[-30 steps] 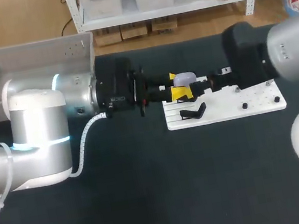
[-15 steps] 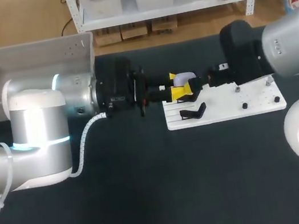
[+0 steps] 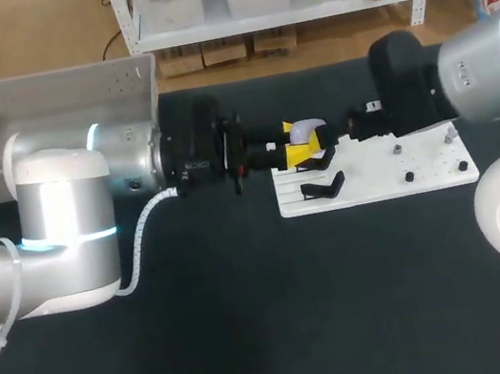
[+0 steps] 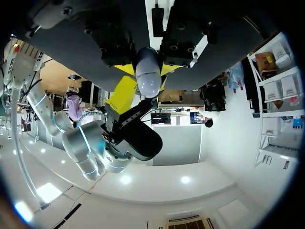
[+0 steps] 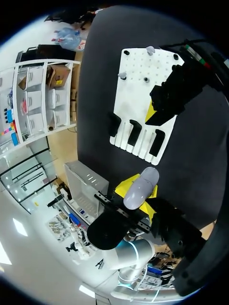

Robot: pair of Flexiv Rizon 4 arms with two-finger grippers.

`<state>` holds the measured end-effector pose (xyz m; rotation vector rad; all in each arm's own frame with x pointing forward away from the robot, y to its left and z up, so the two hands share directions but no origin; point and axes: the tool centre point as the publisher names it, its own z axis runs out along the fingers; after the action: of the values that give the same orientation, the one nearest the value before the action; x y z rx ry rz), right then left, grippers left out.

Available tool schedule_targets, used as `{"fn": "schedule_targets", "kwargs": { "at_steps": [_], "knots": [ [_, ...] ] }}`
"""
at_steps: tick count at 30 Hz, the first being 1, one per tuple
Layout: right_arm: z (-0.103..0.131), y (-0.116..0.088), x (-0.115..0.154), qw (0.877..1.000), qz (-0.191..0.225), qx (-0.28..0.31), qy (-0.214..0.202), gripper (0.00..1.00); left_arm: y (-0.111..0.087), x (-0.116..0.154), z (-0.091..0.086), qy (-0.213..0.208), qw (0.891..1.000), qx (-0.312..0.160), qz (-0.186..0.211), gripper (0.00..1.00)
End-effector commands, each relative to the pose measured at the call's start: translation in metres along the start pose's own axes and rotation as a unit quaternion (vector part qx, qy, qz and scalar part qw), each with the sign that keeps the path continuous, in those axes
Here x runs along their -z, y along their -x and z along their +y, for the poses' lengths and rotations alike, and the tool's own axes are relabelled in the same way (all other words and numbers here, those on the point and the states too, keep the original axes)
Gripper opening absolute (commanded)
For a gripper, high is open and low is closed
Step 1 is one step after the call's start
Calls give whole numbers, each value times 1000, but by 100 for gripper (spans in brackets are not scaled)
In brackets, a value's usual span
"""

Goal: Pick up each earbud case from the left stands, insert the matching earbuds, close the lid, and place the case in the box.

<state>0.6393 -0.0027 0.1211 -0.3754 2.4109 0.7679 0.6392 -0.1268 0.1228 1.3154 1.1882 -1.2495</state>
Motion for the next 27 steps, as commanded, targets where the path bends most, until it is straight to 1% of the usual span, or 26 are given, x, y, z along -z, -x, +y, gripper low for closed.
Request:
{"fn": "schedule_targets", "kwargs": {
  "at_steps": [1, 4, 7, 10, 13, 17, 19, 21, 22, 24, 26, 27],
  "knots": [
    [-2, 3, 6, 1000, -4, -1, -2, 100, -1, 0, 0, -1, 1000, 0, 0, 0],
    [-1, 7, 12, 1000, -15, 4, -7, 100, -1, 0, 0, -1, 1000, 0, 0, 0],
    [2, 16, 25, 999, -39, 17, -16, 100, -1, 0, 0, -1, 1000, 0, 0, 0],
    [5, 24, 44, 996, -64, 46, -52, 100, -1, 0, 0, -1, 1000, 0, 0, 0],
    [4, 29, 61, 989, -61, 87, -104, 100, -1, 0, 0, -1, 1000, 0, 0, 0],
    [-9, 32, 78, 977, -25, 113, -181, 100, -1, 0, 0, -1, 1000, 0, 0, 0],
    [-19, 31, 84, 967, 8, 121, -224, 100, -1, 0, 0, -1, 1000, 0, 0, 0],
    [-32, 27, 87, 959, 47, 118, -252, 100, -1, 0, 0, -1, 1000, 0, 0, 0],
    [-40, 25, 88, 953, 67, 117, -271, 100, -1, 0, 0, -1, 1000, 0, 0, 0],
    [-55, 19, 90, 945, 103, 109, -290, 100, -1, 0, 0, -1, 1000, 0, 0, 0],
    [-69, 14, 92, 935, 136, 104, -311, 100, -1, 0, 0, -1, 1000, 0, 0, 0],
    [-75, 11, 93, 933, 145, 99, -313, 100, -1, 0, 0, -1, 1000, 0, 0, 0]
  ]
}}
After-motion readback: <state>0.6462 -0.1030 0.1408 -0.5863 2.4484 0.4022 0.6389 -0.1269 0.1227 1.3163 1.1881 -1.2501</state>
